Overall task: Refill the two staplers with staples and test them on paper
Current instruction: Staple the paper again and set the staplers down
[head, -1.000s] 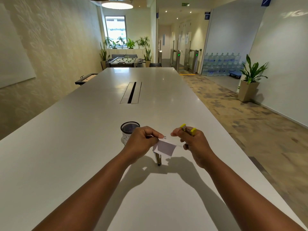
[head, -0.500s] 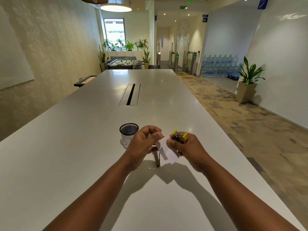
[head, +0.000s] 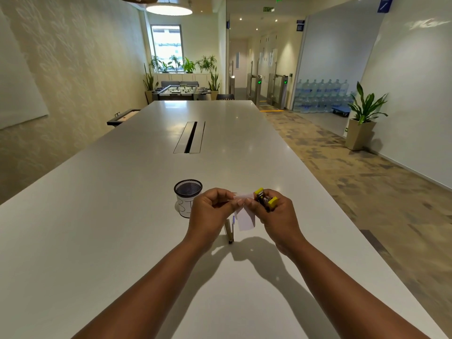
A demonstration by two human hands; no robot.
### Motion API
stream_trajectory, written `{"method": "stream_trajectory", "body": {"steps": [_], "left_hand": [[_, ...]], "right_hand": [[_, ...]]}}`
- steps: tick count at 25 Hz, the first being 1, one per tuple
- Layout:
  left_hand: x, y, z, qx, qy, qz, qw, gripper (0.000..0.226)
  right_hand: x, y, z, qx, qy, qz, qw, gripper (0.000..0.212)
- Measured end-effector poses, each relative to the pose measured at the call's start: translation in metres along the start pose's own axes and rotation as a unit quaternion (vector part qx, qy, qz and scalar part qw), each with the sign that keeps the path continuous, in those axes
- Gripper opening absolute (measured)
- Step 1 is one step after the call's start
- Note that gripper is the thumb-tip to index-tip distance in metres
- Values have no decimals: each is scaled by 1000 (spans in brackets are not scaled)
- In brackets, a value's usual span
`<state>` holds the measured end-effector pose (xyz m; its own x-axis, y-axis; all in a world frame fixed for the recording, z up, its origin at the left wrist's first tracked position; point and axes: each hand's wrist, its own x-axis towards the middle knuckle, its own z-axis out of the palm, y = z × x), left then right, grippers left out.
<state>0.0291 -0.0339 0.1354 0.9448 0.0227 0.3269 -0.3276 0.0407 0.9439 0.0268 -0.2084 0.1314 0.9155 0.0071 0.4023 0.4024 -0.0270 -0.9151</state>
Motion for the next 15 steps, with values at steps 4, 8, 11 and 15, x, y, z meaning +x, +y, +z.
{"method": "stream_trajectory", "body": {"steps": [4, 8, 11, 15], "left_hand": [[3, 0, -2, 16, 7, -4, 1000, 14], [8, 6, -8, 52, -4, 4, 999, 19], [10, 9, -12, 103, -35, 14, 994, 18], [11, 9, -13, 167, -55, 6, 984, 11]], "right_hand": [[-1, 2, 0, 11, 8, 3, 1000, 14], [6, -1, -8, -112, -29, -52, 992, 24], [13, -7, -16, -229, -80, -98, 965, 14], [19, -16, -25, -326, -154, -85, 929, 14]]}}
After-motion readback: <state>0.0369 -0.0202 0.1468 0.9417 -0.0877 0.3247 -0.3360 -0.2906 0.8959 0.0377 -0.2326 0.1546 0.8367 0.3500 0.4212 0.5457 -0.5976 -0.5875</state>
